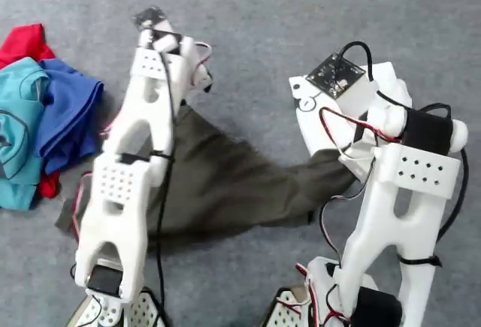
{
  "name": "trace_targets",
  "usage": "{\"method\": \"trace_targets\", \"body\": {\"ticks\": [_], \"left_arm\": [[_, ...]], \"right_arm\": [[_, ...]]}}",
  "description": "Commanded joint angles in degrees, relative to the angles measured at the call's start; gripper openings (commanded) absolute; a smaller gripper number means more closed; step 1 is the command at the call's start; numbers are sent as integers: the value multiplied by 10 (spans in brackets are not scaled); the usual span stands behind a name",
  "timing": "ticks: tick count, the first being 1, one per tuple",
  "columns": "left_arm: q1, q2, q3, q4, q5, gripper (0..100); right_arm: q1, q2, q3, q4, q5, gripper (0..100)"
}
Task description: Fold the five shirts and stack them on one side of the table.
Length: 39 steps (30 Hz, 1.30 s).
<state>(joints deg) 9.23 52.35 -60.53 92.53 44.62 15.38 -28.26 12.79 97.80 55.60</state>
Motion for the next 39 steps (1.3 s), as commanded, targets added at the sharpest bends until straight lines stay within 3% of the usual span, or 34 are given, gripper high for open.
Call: {"method": "trace_targets", "body": {"ticks": [1, 11, 17, 23, 31, 35, 39], "left_arm": [[3, 68, -130, 24, 28, 213], [-34, 197, -255, 73, 49, 209], [-34, 205, -253, 83, 47, 145], [-34, 186, -252, 84, 25, 148], [-34, 181, -131, 84, 25, 142], [-42, 176, -114, 83, 8, 30], [-54, 176, -155, 83, -4, 27]], "right_arm": [[-5, -15, 0, -7, 3, 14], [-5, -15, 0, -7, 3, 14], [-5, -15, 0, -7, 3, 14], [-5, -15, -1, -7, 3, 14], [-4, -15, 0, -25, 3, 14], [-5, -15, 0, -27, 3, 14], [-5, -15, -3, -33, -15, 14]]}}
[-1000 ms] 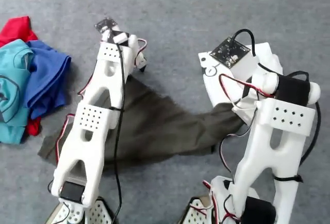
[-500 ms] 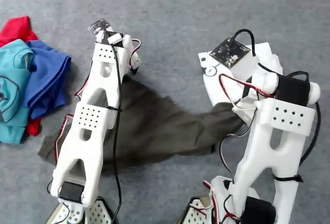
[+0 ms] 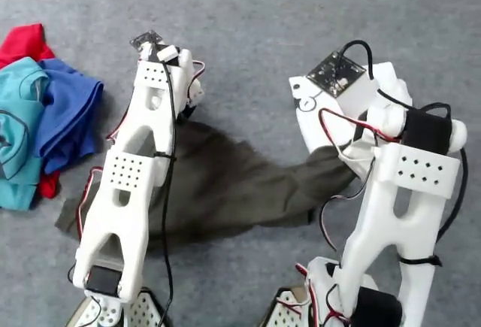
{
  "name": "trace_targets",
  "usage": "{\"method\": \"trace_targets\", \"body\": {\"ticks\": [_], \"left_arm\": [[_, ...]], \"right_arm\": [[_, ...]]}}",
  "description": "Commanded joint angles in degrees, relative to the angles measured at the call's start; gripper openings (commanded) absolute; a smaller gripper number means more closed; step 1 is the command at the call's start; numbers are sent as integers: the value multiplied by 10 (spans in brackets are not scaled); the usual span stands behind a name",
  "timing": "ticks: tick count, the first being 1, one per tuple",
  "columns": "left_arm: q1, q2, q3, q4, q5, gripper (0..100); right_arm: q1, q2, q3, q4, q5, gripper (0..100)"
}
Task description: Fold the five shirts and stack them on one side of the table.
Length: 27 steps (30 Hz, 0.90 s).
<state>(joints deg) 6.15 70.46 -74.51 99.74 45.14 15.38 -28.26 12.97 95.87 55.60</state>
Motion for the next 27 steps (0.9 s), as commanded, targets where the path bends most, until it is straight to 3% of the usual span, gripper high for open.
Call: {"method": "trace_targets", "body": {"ticks": [1, 8, 17, 27], "left_arm": [[-26, -6, -33, 11, -10, 28], [-32, -40, -218, 11, -72, 28], [-86, -324, -190, 11, -160, 28], [-214, -605, -178, 11, -254, 28]], "right_arm": [[-5, -15, -5, -24, -26, 14], [-6, -20, -8, -178, -177, 14], [-6, -22, -151, -312, -434, 14], [-6, -22, -323, -455, -567, 14]]}}
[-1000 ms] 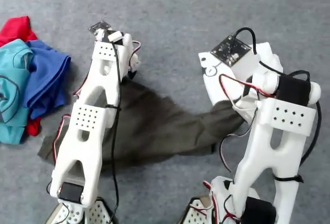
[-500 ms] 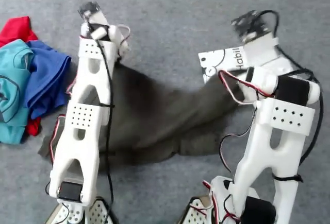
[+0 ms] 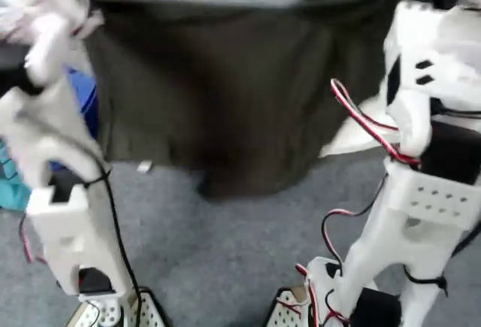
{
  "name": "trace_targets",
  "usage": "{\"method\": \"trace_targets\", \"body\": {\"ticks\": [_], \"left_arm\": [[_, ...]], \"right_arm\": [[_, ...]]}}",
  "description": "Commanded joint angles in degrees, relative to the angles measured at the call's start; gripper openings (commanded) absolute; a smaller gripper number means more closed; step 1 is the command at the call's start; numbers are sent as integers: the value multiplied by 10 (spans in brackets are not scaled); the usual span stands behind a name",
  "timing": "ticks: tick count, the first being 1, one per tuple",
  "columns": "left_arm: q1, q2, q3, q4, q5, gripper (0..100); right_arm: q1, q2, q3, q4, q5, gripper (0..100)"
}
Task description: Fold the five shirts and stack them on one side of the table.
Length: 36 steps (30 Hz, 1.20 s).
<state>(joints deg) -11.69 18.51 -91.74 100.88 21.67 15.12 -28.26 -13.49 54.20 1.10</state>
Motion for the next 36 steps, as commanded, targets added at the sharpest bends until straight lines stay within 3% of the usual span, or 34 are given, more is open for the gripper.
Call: {"method": "trace_targets", "body": {"ticks": [1, 11, 17, 22, 26, 30, 33, 36], "left_arm": [[-47, -108, 5, 0, -24, 28], [-71, -415, 308, 0, -79, 29], [-72, -607, 503, 0, -131, 29], [-72, -734, 627, 0, -151, 29], [-72, -811, 726, -1, -153, 29], [-69, -850, 829, -13, -153, 30], [-68, -851, 940, -88, -153, 30], [-71, -850, 1096, -243, -153, 30]], "right_arm": [[-4, -22, -73, -44, -27, 14], [-71, -22, -253, 4, -33, 14], [-77, -21, -393, 57, -32, 14], [-78, -20, -429, 61, 4, 14], [-81, -18, -399, 112, 33, 14], [-141, -16, -305, 159, 95, 14], [-171, -16, -194, 141, 133, 14], [-180, -16, -51, 40, 135, 14]]}}
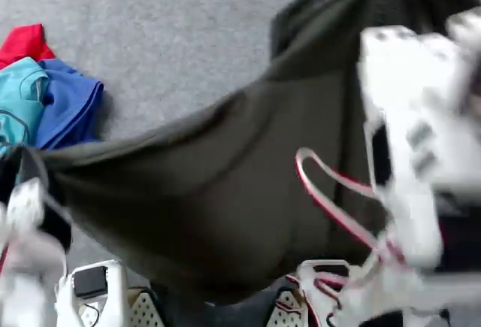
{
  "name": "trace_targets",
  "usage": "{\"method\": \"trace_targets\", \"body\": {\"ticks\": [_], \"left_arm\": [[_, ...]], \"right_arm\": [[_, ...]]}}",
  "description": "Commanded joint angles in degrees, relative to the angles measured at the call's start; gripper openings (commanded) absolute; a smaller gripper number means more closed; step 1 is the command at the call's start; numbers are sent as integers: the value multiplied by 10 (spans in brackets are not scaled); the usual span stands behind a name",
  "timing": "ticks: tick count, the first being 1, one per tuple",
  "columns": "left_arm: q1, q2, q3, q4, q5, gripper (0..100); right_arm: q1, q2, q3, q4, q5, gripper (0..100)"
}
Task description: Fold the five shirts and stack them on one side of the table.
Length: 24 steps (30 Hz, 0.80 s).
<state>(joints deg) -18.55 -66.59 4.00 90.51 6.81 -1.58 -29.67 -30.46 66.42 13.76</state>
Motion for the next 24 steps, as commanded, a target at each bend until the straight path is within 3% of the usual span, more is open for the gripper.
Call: {"method": "trace_targets", "body": {"ticks": [1, 6, 9, 12, 18, 24], "left_arm": [[-2, 2, 192, -206, -4, 30], [-2, 67, 418, -619, -3, 30], [0, 164, 424, -760, -4, 30], [0, 267, 338, -769, -4, 30], [-4, 433, 145, -711, -4, 30], [-3, 521, 49, -640, -4, 30]], "right_arm": [[-14, -2, 167, -127, 8, 14], [-27, 15, 387, -403, 11, 14], [-33, 64, 436, -520, 7, 14], [-33, 138, 413, -578, 6, 14], [-32, 297, 261, -580, -40, 14], [-30, 430, 51, -476, -63, 14]]}}
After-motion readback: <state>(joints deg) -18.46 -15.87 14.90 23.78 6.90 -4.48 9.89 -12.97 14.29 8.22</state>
